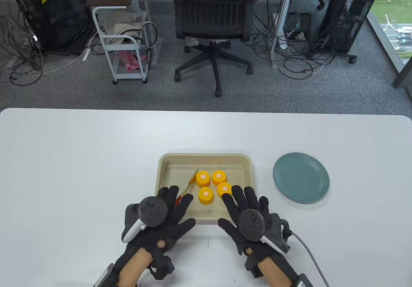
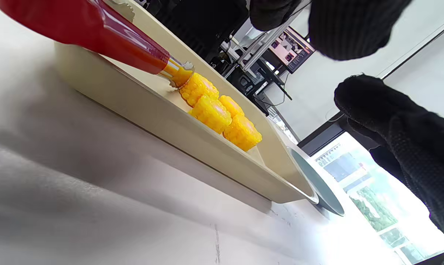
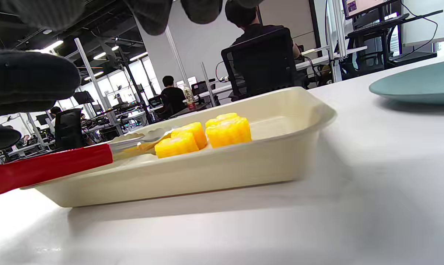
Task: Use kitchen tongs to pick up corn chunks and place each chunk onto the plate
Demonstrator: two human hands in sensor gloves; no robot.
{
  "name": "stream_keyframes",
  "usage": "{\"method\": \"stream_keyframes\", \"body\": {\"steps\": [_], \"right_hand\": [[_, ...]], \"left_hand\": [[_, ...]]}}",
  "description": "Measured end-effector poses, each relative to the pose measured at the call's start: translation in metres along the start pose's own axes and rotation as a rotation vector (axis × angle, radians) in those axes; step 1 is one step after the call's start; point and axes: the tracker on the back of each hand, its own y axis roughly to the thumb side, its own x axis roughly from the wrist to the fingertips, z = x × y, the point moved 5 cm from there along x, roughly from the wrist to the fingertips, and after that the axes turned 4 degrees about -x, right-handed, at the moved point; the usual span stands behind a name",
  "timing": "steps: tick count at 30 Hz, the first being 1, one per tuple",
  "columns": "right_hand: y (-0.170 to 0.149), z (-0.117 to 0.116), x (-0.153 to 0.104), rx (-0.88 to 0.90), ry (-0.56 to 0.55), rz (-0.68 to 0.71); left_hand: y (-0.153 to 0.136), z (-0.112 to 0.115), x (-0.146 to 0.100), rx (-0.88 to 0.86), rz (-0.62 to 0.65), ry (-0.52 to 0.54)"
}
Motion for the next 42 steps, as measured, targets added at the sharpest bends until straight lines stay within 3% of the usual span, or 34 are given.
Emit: {"method": "stream_keyframes", "body": {"steps": [26, 30, 37, 42], "right_hand": [[-0.003, 0.003, -0.001, 0.005, 0.005, -0.004], [-0.004, 0.003, -0.001, 0.007, 0.005, -0.005], [-0.004, 0.003, 0.001, 0.023, 0.011, -0.004], [-0.005, 0.004, 0.001, 0.016, 0.007, -0.003]], "left_hand": [[-0.001, -0.002, -0.001, -0.015, -0.018, 0.018], [-0.006, -0.012, -0.003, 0.025, -0.073, 0.097], [-0.009, -0.026, -0.003, 0.041, -0.147, 0.138], [-0.006, -0.041, -0.003, 0.113, -0.299, 0.167]]}}
